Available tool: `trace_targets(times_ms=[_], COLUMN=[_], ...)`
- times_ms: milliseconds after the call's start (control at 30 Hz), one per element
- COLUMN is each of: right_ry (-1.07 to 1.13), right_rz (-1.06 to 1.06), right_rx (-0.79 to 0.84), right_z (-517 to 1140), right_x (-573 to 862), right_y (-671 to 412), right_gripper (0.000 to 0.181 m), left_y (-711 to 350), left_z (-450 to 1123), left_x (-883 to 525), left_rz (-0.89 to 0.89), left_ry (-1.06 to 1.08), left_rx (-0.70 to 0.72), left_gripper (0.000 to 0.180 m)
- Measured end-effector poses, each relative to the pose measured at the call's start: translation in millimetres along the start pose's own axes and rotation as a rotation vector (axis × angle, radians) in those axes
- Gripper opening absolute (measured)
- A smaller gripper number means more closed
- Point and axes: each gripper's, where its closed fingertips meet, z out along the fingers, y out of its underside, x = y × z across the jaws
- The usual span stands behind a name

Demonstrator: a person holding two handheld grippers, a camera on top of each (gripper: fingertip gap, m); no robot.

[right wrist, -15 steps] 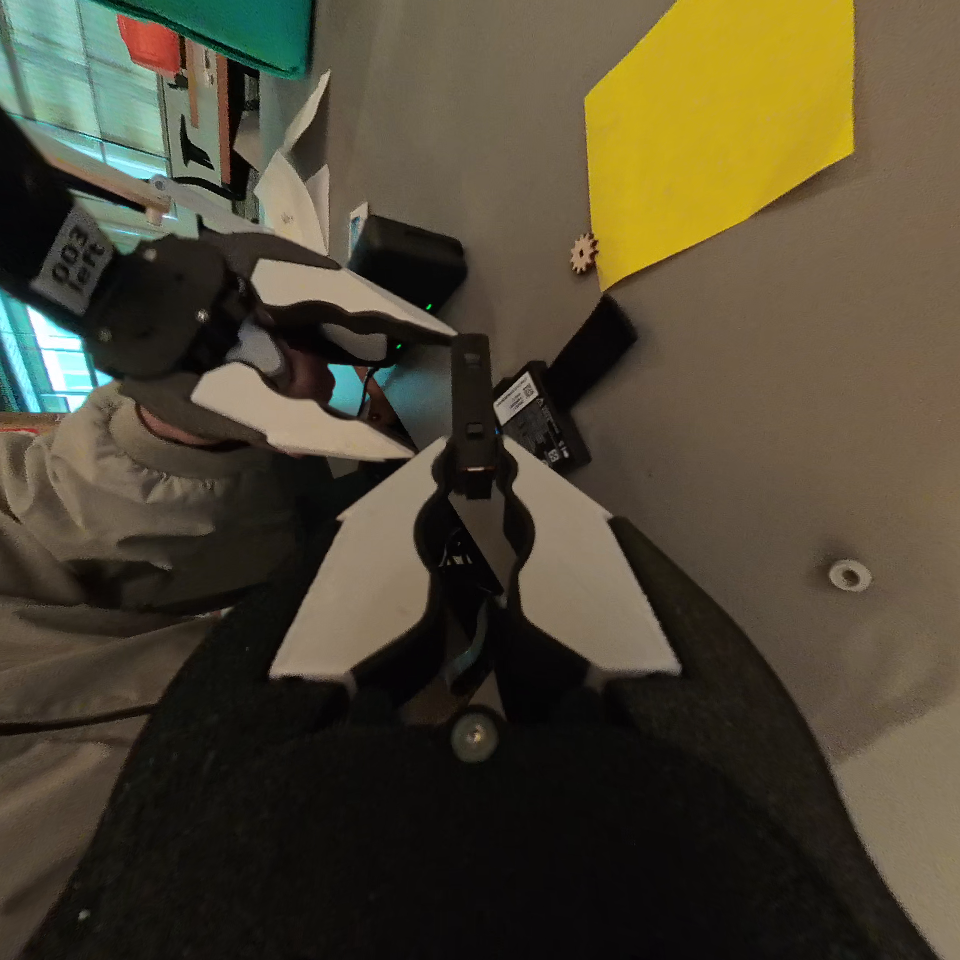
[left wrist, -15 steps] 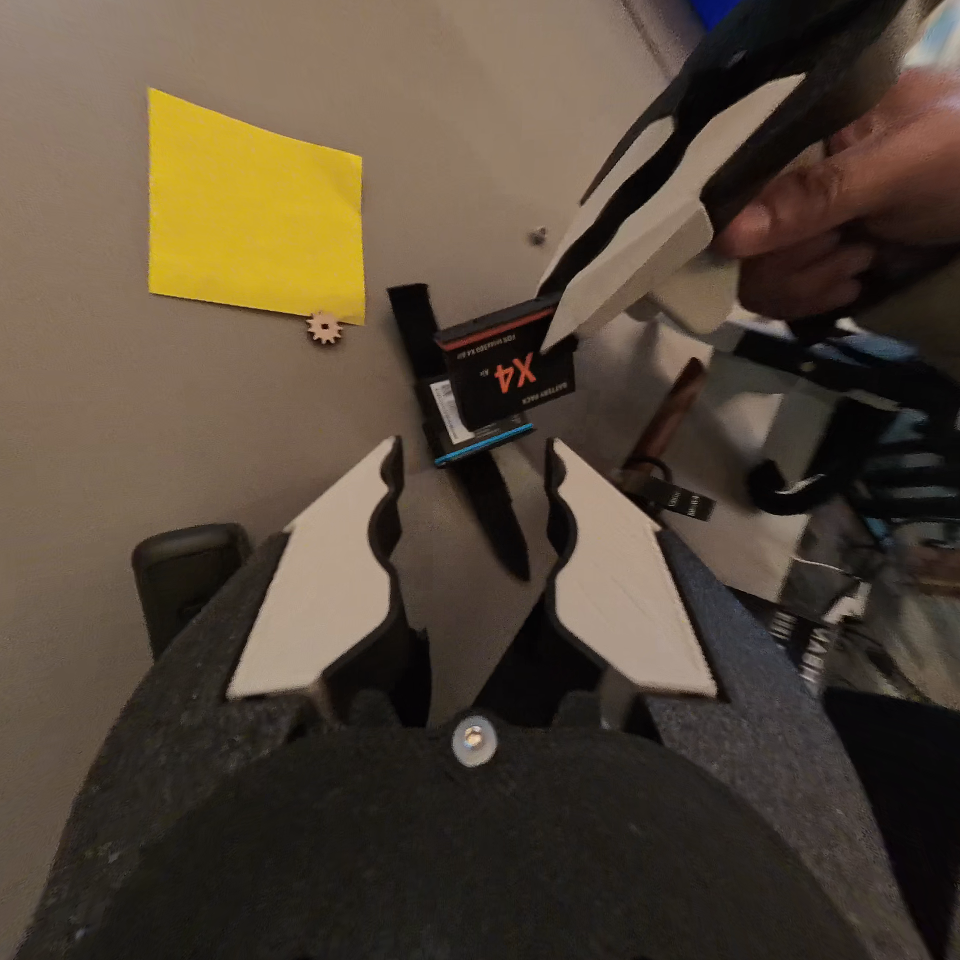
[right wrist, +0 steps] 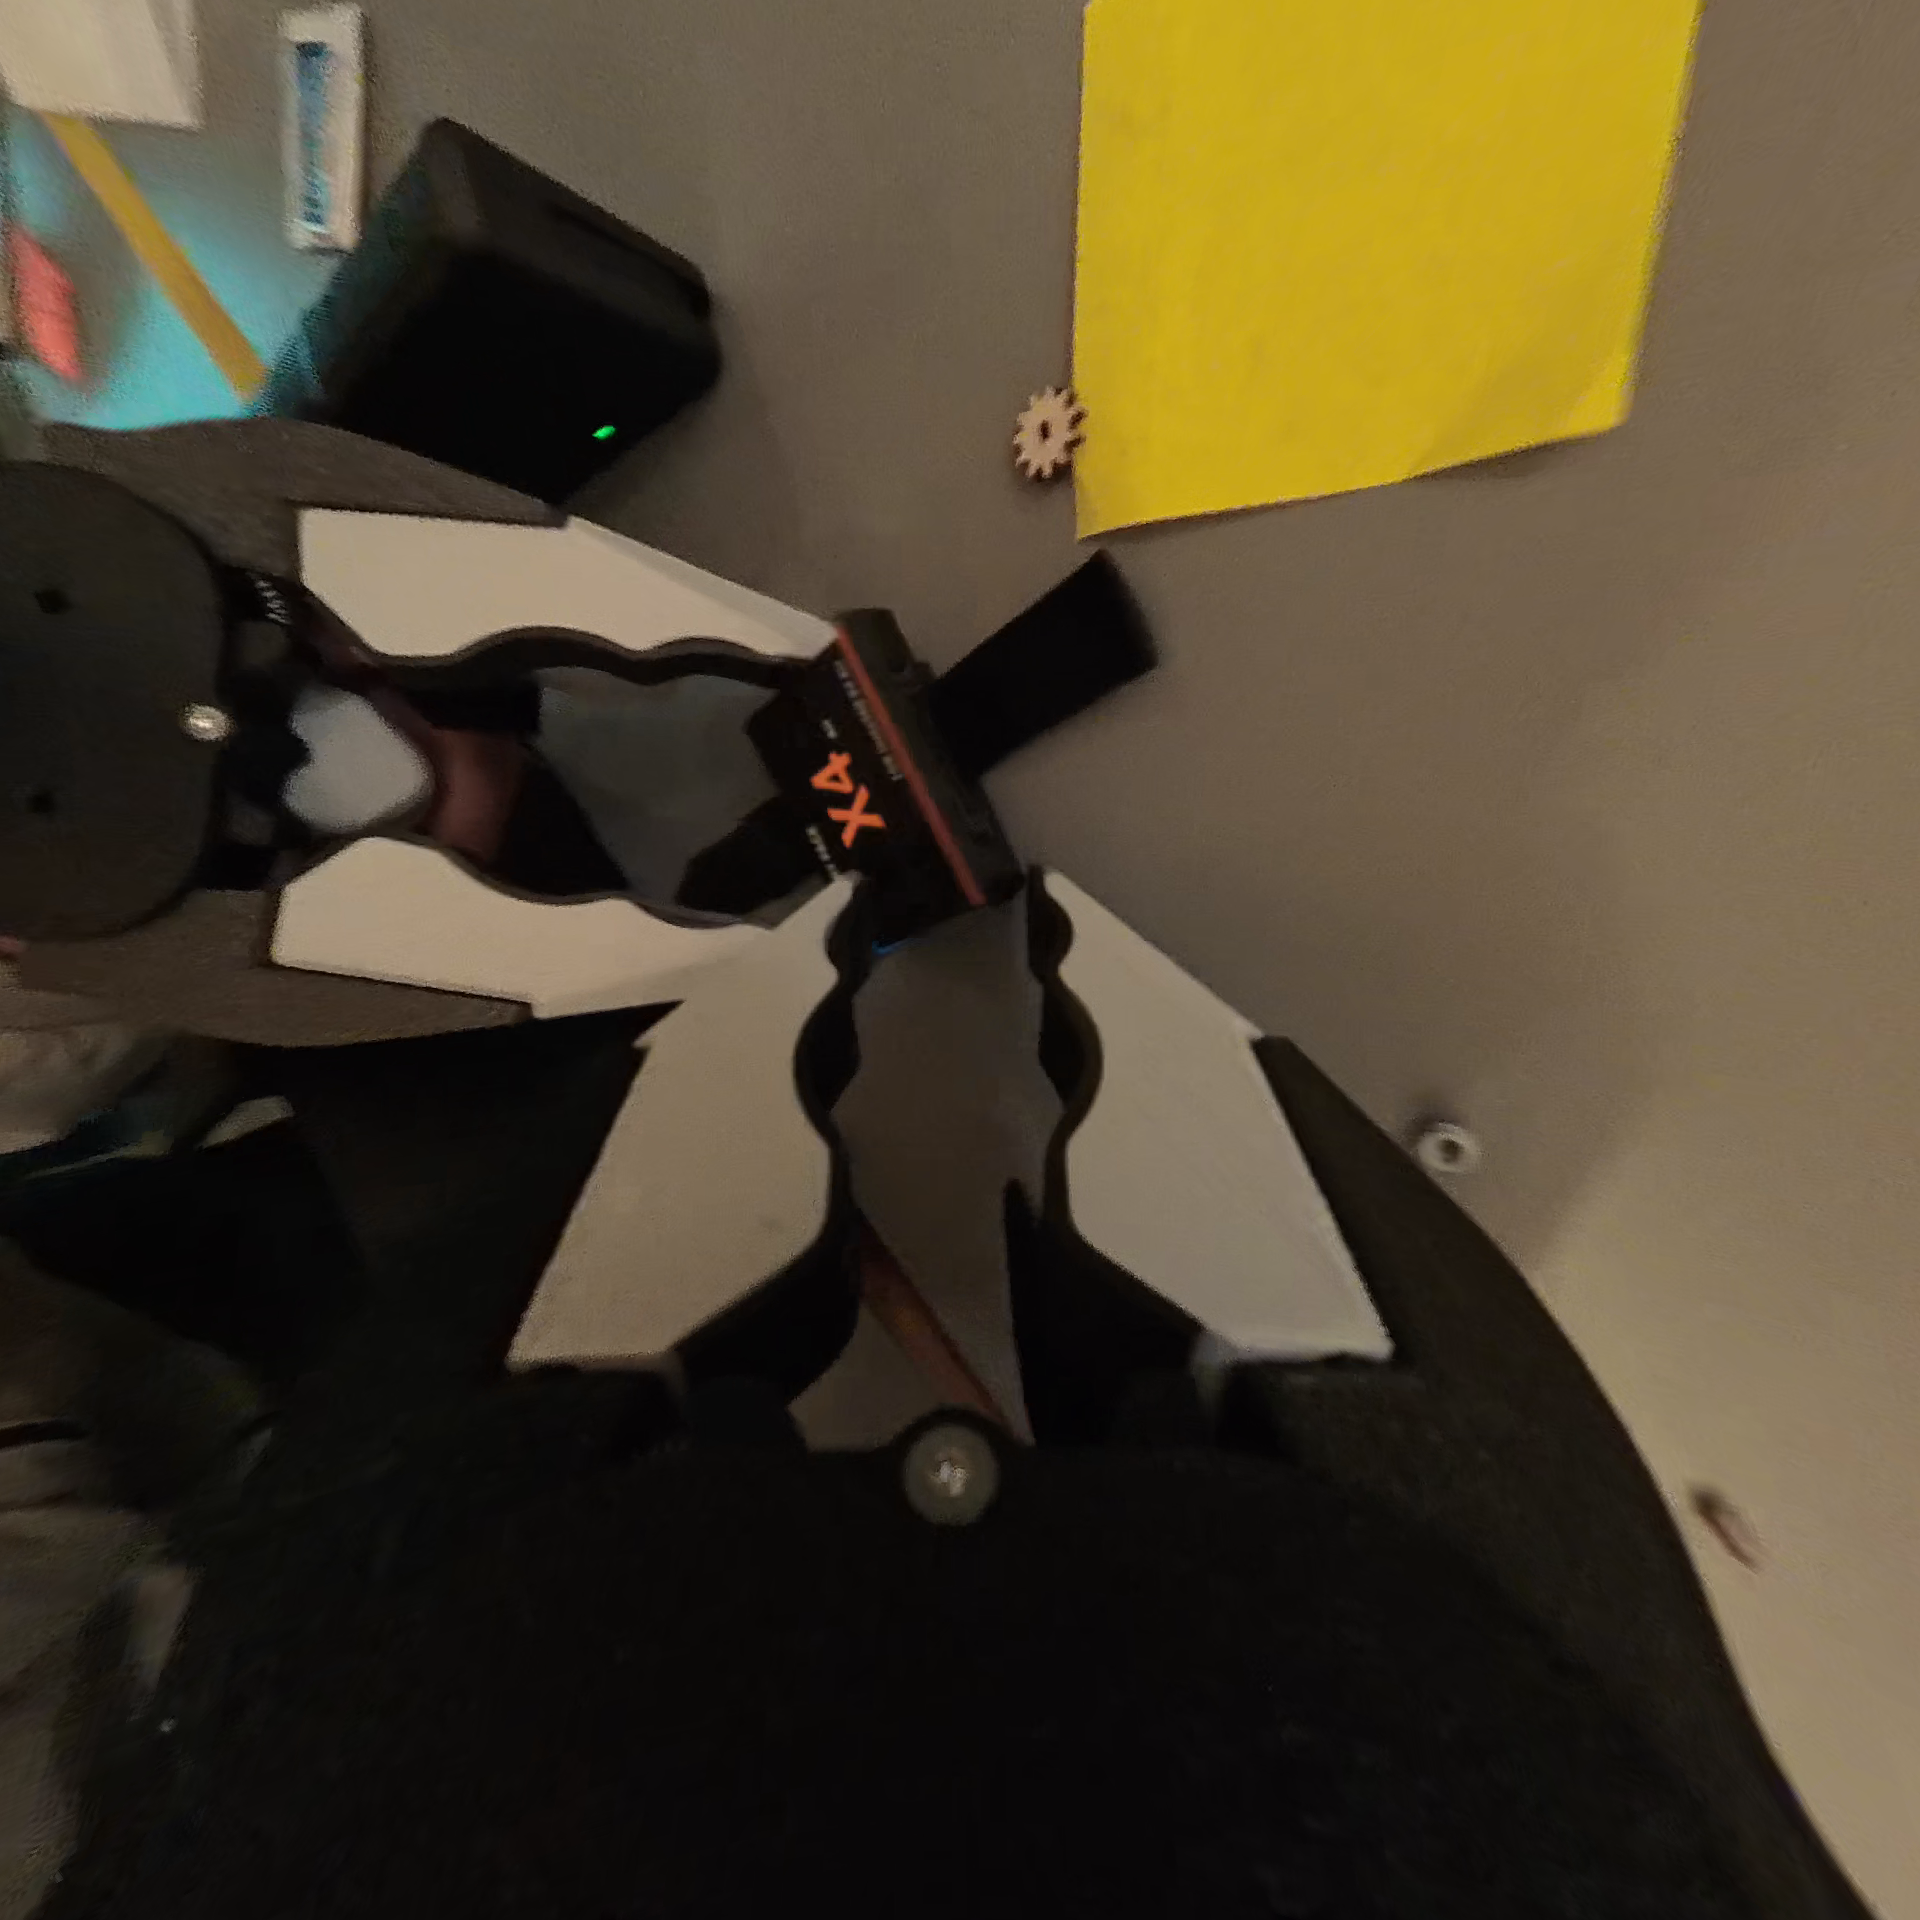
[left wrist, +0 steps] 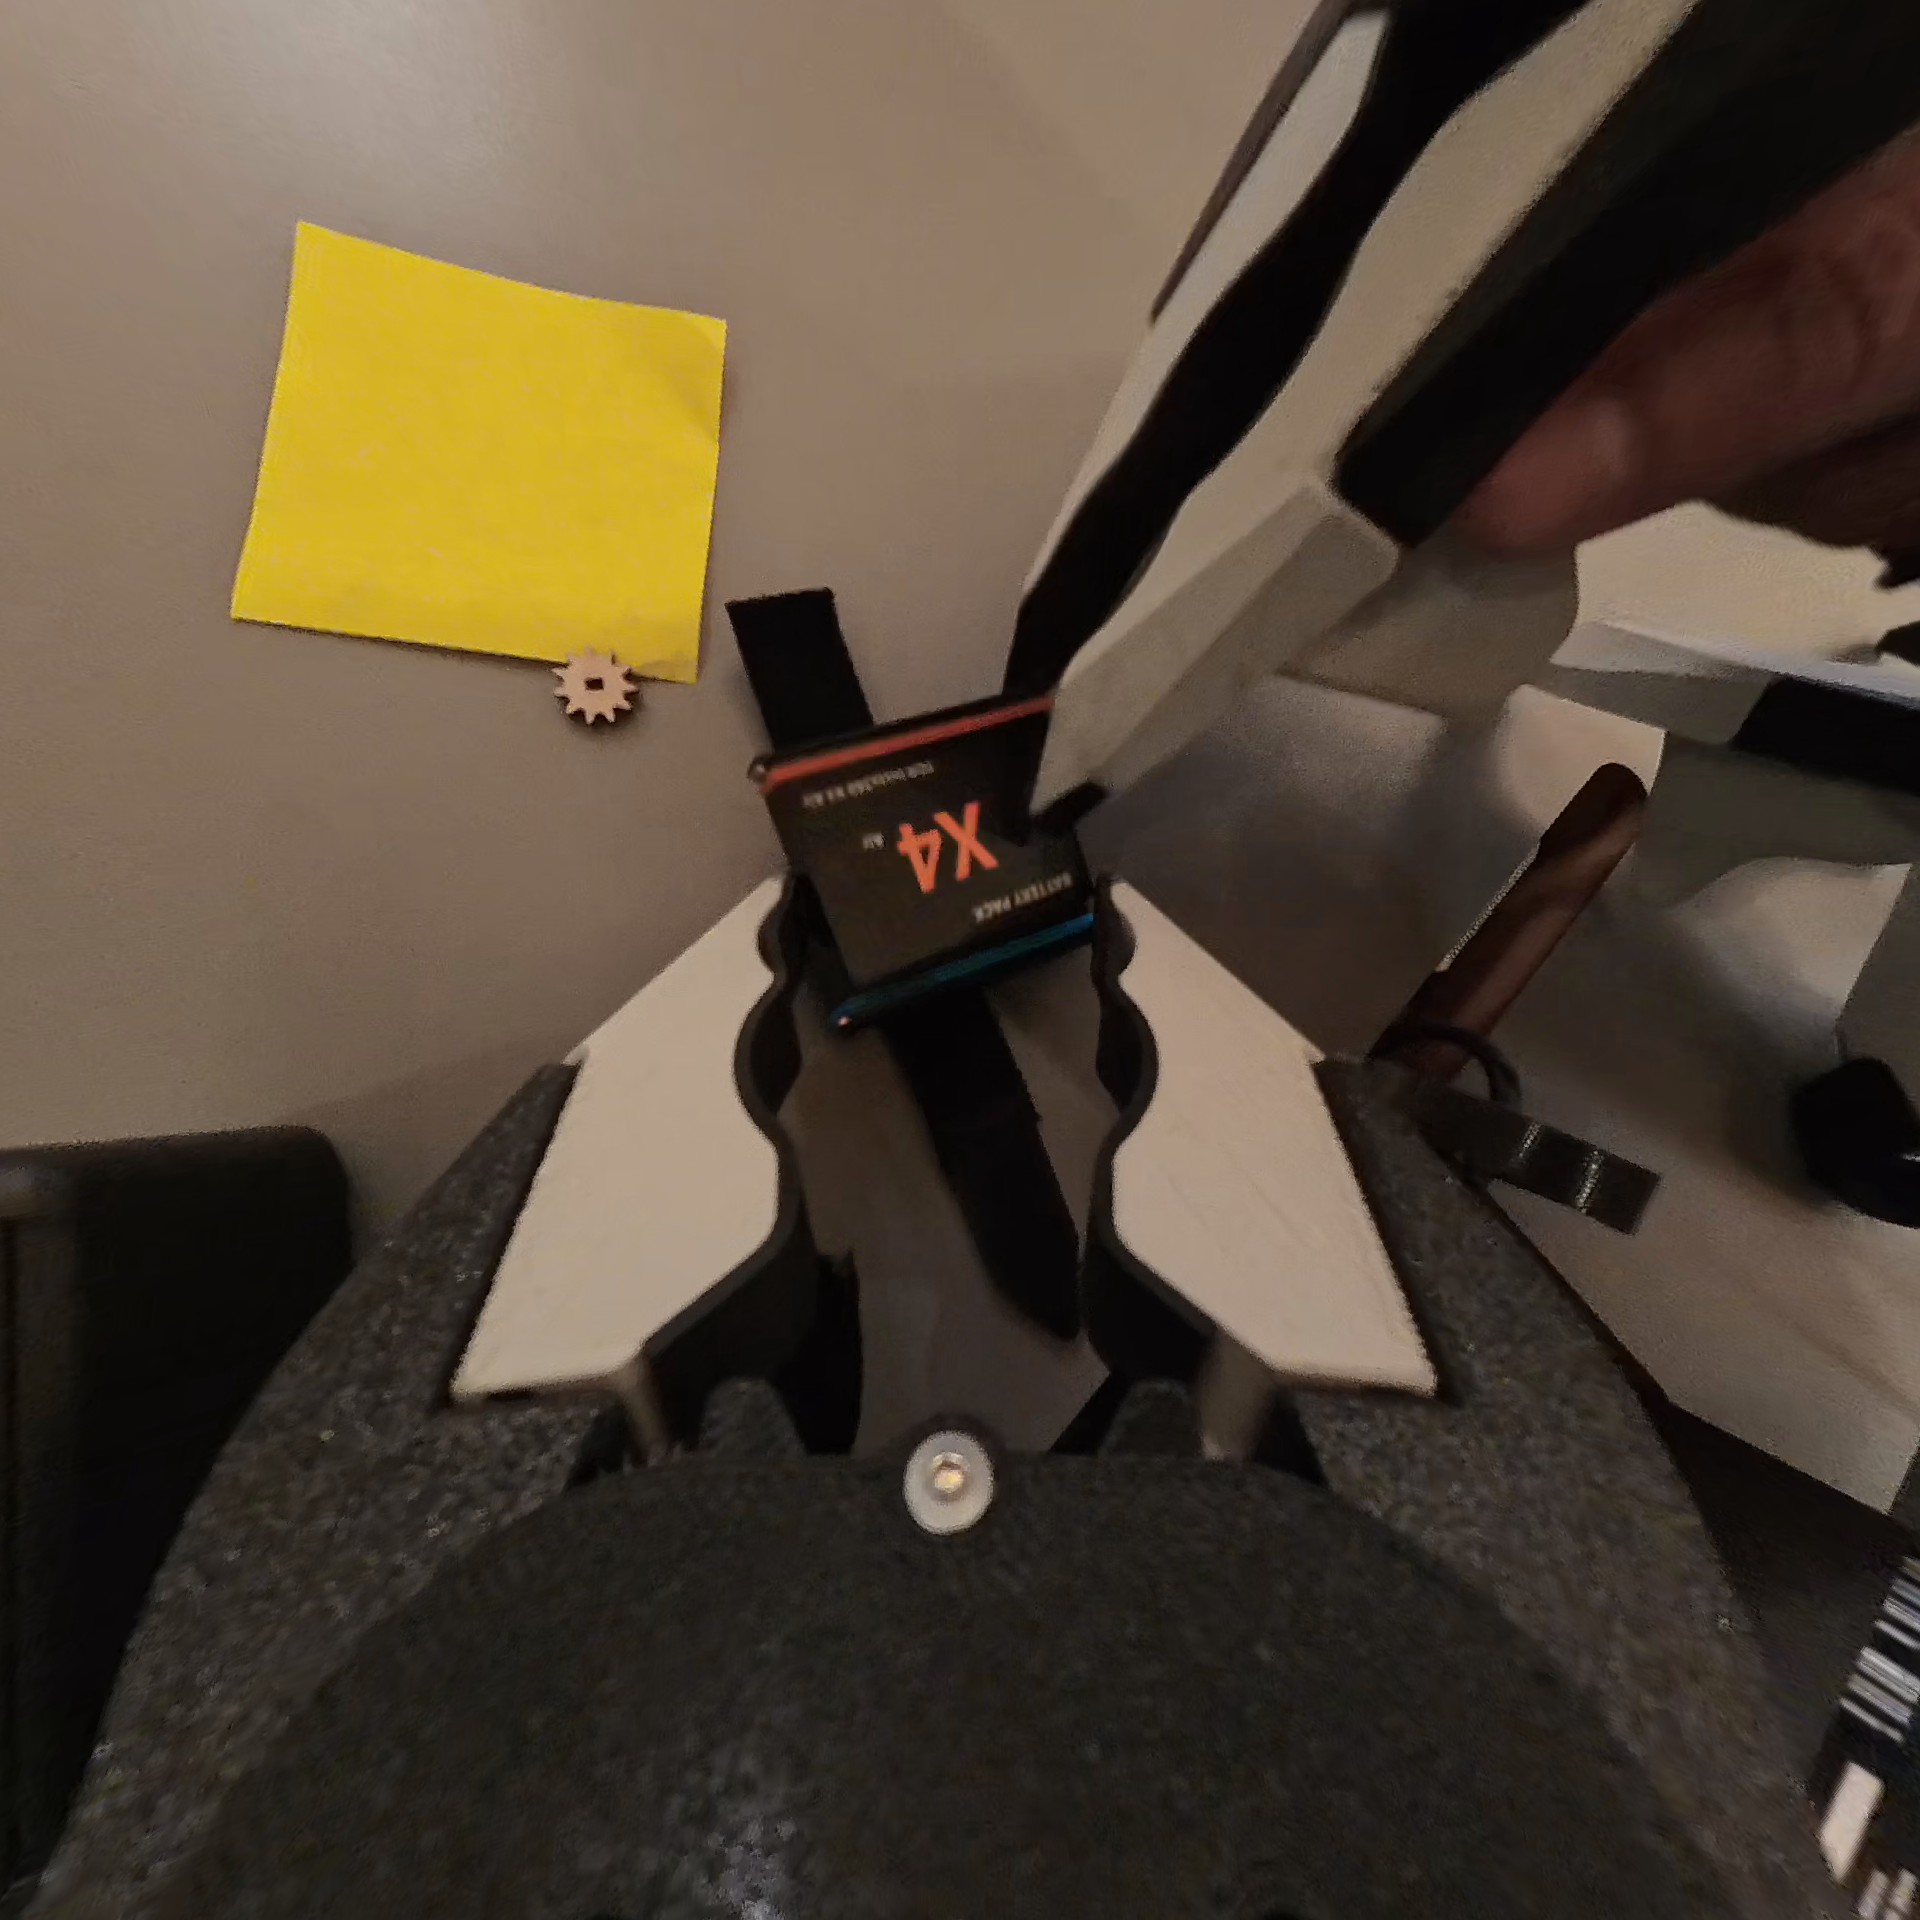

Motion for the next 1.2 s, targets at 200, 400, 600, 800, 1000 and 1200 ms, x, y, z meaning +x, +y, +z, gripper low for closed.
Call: trace_targets(times_ms=[200,400,600,800,1000,1200], right_ry=[0.041,0.012,-0.042,0.062,0.054,0.049], right_rz=[-0.107,-0.122,-0.081,-0.024,-0.036,-0.054], right_rx=[0.064,-0.007,-0.088,0.086,0.109,0.077], right_z=[-7,6,8,-9,5,-3], right_x=[1,-2,-11,15,26,15], right_y=[-13,-1,11,-20,-25,-19], right_gripper=[0.024,0.018,0.021,0.028,0.023,0.002], left_y=[3,4,1,4,5,5], left_z=[-2,-2,2,3,3,3], left_x=[-1,2,3,-1,-1,-2], left_rz=[-0.029,-0.043,-0.043,0.071,0.074,0.073], left_ry=[0.022,0.025,-0.026,-0.048,-0.047,-0.051], left_rx=[0.001,0.001,0.02,0.023,0.028,0.022], left_gripper=[0.053,0.059,0.067,0.058,0.058,0.057])
